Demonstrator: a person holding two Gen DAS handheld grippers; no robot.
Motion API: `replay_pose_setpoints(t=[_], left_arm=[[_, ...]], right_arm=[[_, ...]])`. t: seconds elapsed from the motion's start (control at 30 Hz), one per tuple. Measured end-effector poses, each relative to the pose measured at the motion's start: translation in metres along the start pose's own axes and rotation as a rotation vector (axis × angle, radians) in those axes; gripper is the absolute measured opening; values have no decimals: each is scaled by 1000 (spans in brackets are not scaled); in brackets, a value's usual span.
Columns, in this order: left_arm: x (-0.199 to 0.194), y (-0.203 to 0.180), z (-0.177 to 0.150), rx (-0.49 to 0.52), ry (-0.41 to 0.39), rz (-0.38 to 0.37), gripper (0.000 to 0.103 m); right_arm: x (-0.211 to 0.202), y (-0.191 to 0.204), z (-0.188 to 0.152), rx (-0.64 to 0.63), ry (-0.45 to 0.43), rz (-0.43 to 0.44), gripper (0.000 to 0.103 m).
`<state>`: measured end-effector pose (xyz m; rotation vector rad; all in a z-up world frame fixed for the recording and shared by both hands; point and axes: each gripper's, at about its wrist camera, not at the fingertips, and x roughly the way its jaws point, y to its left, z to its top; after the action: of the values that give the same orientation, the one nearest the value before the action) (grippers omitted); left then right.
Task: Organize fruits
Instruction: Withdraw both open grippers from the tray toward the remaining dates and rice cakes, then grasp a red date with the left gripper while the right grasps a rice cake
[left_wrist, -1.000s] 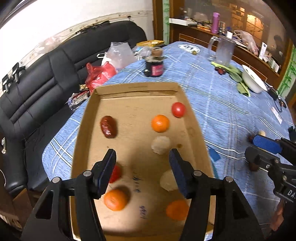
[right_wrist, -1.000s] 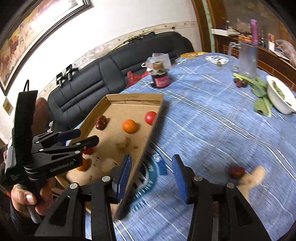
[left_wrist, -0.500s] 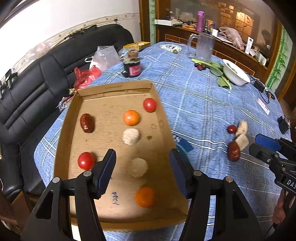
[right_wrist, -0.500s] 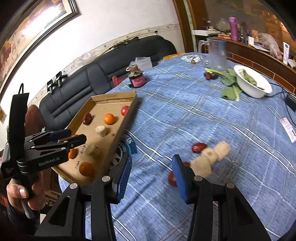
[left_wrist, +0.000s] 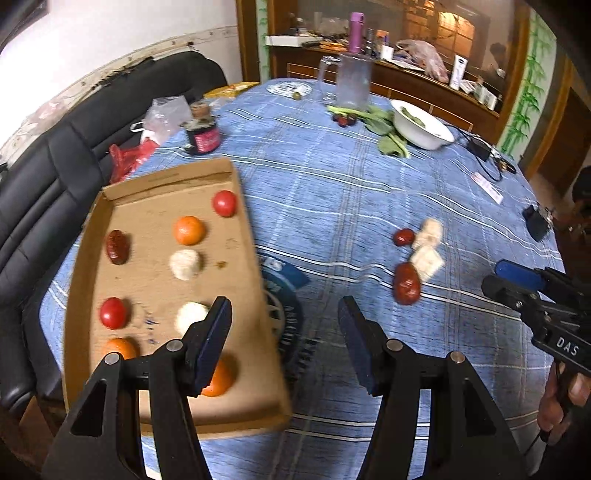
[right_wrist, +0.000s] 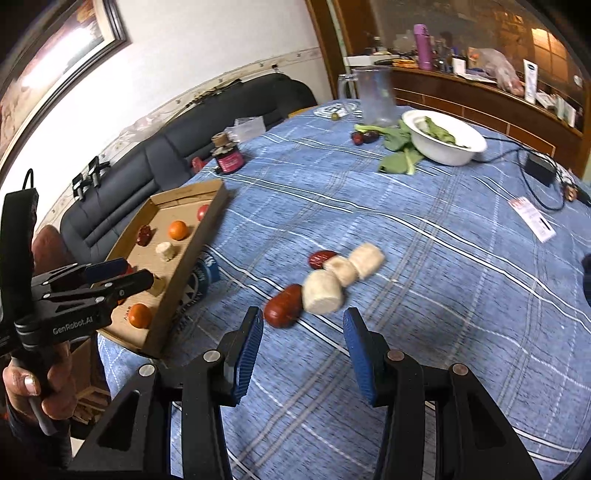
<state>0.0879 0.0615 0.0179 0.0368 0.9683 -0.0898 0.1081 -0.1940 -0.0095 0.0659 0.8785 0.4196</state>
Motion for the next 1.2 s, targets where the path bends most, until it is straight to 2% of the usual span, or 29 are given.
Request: replay_pose_setpoints(t=[0.47, 0.97, 1.03, 1.07, 1.1, 1.2], left_arm=[[24, -55, -2, 78, 52, -108, 58], [77, -102, 5, 172, 118, -132, 58], [88, -101, 4, 165, 140, -137, 52], [89, -99, 3, 161, 128, -130, 43], [87, -97, 3, 162, 119, -135, 26], [80, -85, 3, 132, 113, -162, 26]], right_arm=[[2, -35, -12, 60, 10, -4, 47], [13, -51, -10, 90, 22, -2, 47], [17, -49, -8, 88, 26, 3, 47], [19, -48, -7, 85, 27, 6, 47], [22, -45, -5, 79, 28, 11, 47], [32, -37, 1, 68, 34, 25, 47]])
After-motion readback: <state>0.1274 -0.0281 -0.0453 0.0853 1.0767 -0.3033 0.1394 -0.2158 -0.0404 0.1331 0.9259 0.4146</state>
